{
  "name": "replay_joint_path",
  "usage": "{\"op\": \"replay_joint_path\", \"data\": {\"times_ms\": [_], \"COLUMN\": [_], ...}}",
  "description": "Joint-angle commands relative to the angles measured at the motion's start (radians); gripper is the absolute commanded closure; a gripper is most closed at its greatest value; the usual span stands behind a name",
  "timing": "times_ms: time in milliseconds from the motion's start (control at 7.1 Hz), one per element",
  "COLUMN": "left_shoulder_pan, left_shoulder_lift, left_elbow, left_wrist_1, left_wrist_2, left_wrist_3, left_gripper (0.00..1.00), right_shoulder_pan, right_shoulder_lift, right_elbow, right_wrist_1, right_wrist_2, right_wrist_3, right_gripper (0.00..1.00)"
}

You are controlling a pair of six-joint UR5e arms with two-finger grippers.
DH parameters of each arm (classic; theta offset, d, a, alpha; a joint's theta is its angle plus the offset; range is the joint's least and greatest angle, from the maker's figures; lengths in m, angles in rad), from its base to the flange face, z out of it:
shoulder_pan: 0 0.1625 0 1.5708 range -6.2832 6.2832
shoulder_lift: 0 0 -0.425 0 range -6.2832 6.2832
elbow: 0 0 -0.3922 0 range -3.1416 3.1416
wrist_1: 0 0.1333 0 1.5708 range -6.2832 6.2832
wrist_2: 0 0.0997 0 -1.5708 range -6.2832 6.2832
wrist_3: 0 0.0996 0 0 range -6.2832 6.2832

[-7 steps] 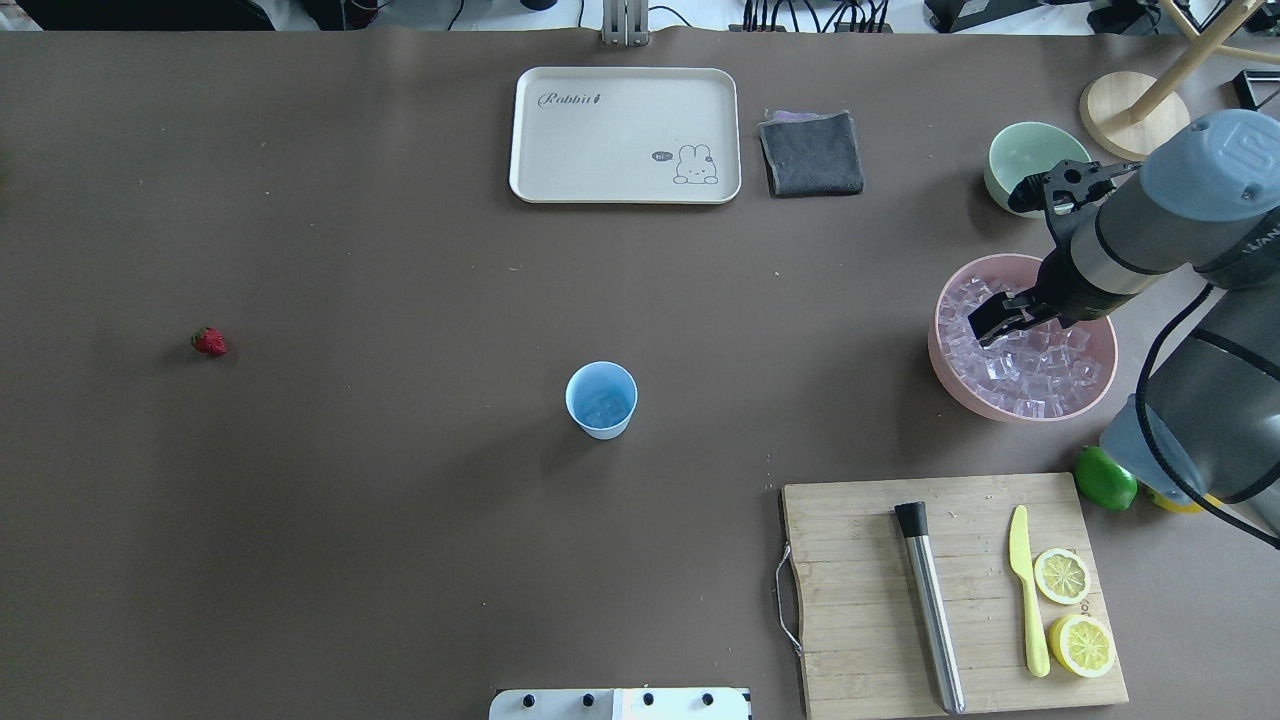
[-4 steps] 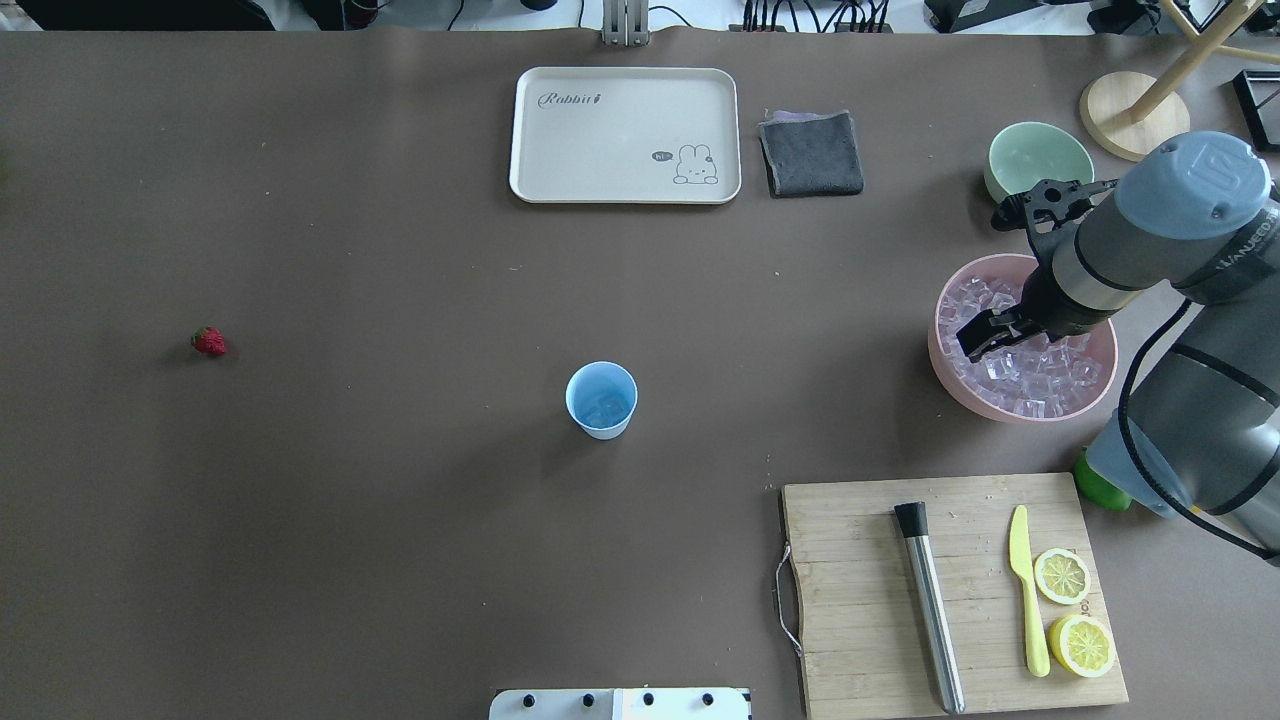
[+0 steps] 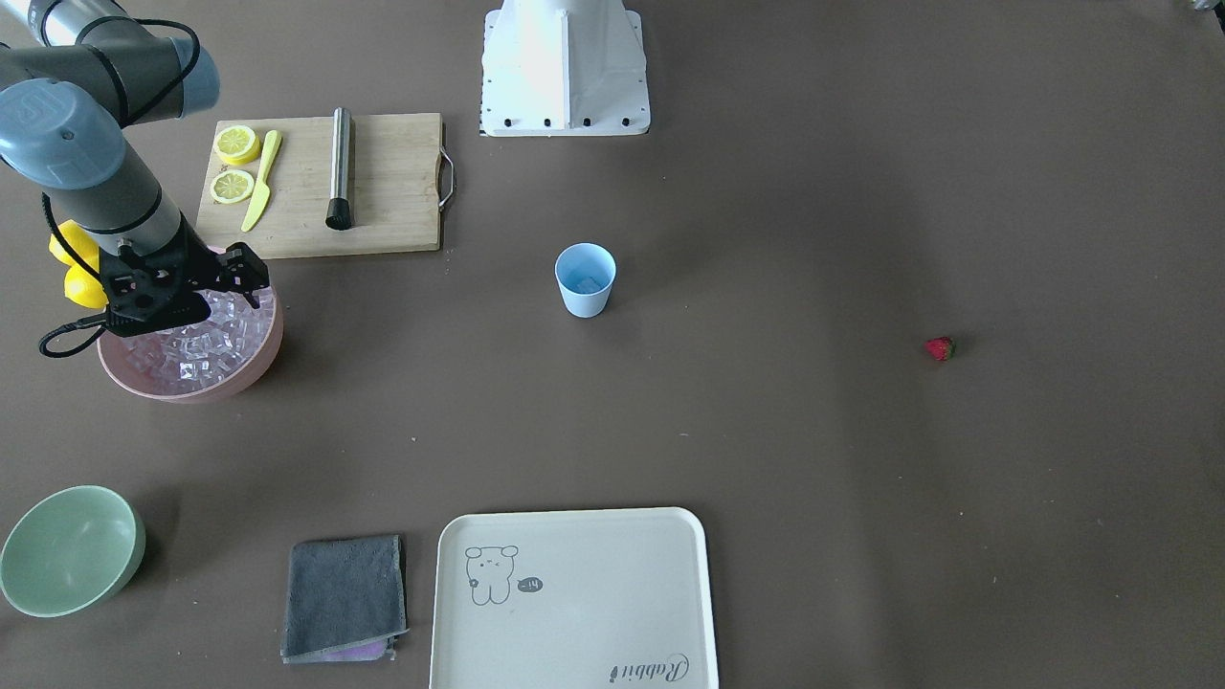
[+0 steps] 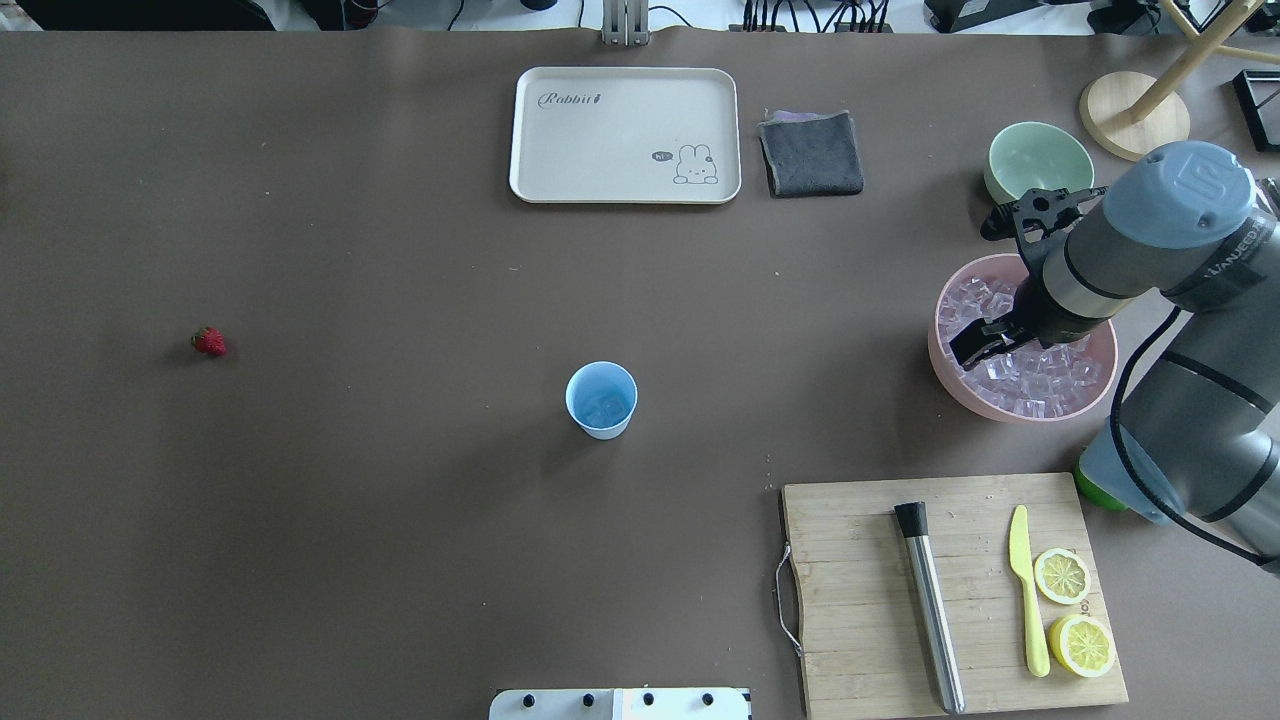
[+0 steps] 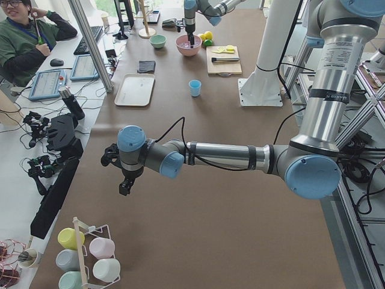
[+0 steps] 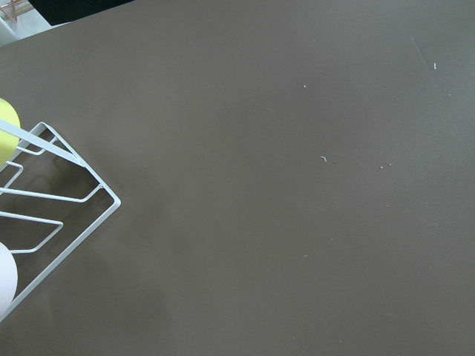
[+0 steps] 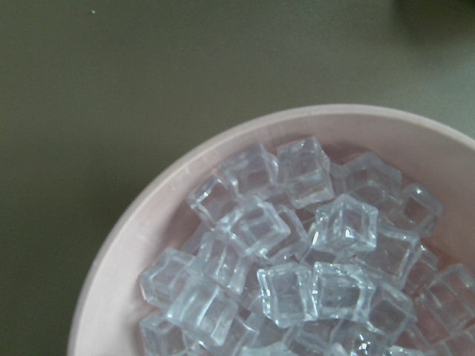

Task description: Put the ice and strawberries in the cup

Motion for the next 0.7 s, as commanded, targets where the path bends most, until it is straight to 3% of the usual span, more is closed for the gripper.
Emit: {"op": "replay_joint_path", "data": {"times_ms": [0,564], "left_shoulder_pan": [0.0,0.002], "left_shoulder_lift": [0.0,-0.001], "left_elbow": [0.002,0.0], "left_wrist_1": [0.0,0.0], "left_wrist_2": [0.0,-0.001], "left_wrist_3": [0.0,0.0], "left_gripper": [0.02,0.02], "right_shoulder_pan": [-0.002,-0.003], "right_shoulder_lift": [-0.001,-0.008], "right_elbow": [-0.005,-0.015], "right_wrist_1": [-0.001,-0.003], "right_wrist_2": [-0.006,-0.021], "right_wrist_3": [-0.001,-0.003], "right_gripper": [0.01,0.01]}}
